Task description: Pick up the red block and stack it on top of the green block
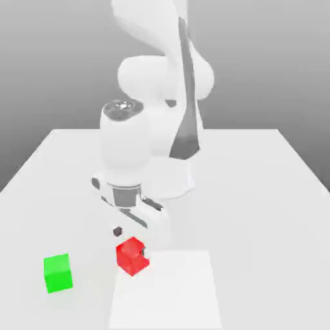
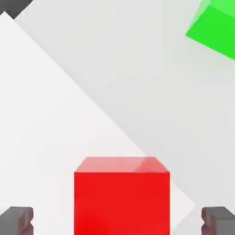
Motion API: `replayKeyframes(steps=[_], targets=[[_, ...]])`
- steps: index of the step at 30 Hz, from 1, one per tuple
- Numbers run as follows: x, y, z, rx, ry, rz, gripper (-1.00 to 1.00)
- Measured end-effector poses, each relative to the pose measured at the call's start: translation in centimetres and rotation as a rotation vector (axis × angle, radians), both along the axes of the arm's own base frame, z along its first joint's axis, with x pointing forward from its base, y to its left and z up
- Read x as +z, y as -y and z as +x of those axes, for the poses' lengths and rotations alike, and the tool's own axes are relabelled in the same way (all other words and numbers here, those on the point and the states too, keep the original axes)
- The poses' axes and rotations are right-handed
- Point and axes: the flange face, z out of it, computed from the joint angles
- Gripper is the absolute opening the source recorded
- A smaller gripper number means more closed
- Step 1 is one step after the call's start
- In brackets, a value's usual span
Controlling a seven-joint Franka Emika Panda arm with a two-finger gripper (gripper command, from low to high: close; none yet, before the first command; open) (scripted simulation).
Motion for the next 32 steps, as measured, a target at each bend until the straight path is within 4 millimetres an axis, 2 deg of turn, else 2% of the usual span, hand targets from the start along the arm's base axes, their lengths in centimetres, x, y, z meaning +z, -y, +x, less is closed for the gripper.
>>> replayKeyframes(steps=[1, 8, 15, 16, 18, 23, 25, 28, 29, 32], targets=[[-0.7, 0.0, -0.1, 0.0, 0.0, 0.0, -1.0], [-0.8, 0.0, -0.1, 0.0, 0.001, -0.001, -1.0], [4.8, 0.0, -0.1, 0.0, 0.0, -0.002, -1.0], [5.4, 1.1, 0.3, -0.029, 0.001, -0.001, -1.0], [6.4, 4.7, 1.3, -0.117, 0.001, 0.001, -1.0], [8.6, 14.6, 2.6, -0.325, 0.001, 0.0, -1.0], [7.1, 15.2, 3.1, -0.332, 0.0, -0.001, -1.0], [3.6, 15.2, 3.3, -0.329, 0.0, -0.001, -1.0], [2.9, 15.2, 3.2, -0.329, 0.0, -0.001, 1.0], [2.9, 15.2, 3.2, -0.329, 0.0, -0.001, 1.0]])
